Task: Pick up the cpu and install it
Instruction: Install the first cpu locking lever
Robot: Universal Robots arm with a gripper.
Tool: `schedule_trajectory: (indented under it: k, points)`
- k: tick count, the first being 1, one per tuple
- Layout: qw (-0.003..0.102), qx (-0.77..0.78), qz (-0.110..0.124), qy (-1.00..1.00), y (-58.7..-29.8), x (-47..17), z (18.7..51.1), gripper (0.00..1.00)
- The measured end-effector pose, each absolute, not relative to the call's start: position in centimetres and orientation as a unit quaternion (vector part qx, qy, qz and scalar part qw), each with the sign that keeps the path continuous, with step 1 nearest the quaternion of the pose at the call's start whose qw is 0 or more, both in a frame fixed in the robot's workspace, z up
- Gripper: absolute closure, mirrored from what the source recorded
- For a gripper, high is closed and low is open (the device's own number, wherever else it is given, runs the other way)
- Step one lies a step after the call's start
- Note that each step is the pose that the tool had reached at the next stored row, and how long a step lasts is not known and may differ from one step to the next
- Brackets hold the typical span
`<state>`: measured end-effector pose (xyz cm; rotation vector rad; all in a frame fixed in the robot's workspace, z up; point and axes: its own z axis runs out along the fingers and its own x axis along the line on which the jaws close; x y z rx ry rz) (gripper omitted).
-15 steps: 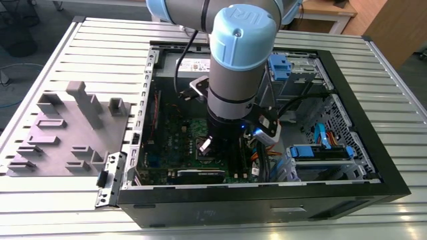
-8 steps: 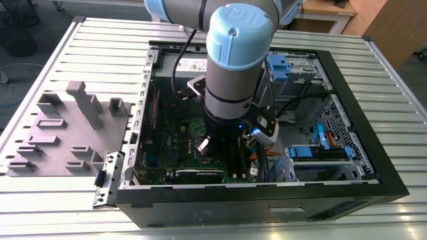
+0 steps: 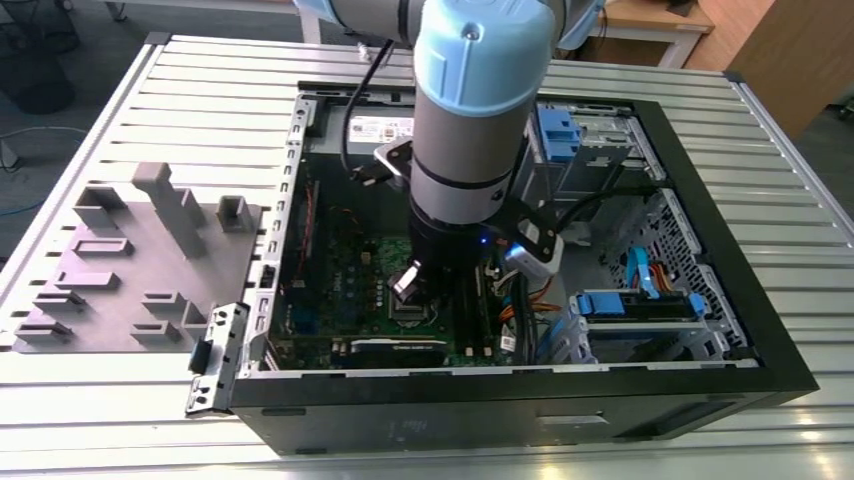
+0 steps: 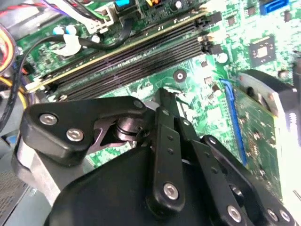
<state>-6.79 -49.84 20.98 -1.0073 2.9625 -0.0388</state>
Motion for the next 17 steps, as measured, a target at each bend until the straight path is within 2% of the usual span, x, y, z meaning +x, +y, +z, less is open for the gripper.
schedule_trajectory:
  k: [6,17]
  points:
    - [0.006,-0.322,-0.012,0.947,-49.8,-6.8,22.8,0.89]
    - [0.008,-0.322,-0.013,0.947,-49.2,-8.0,22.7,0.89]
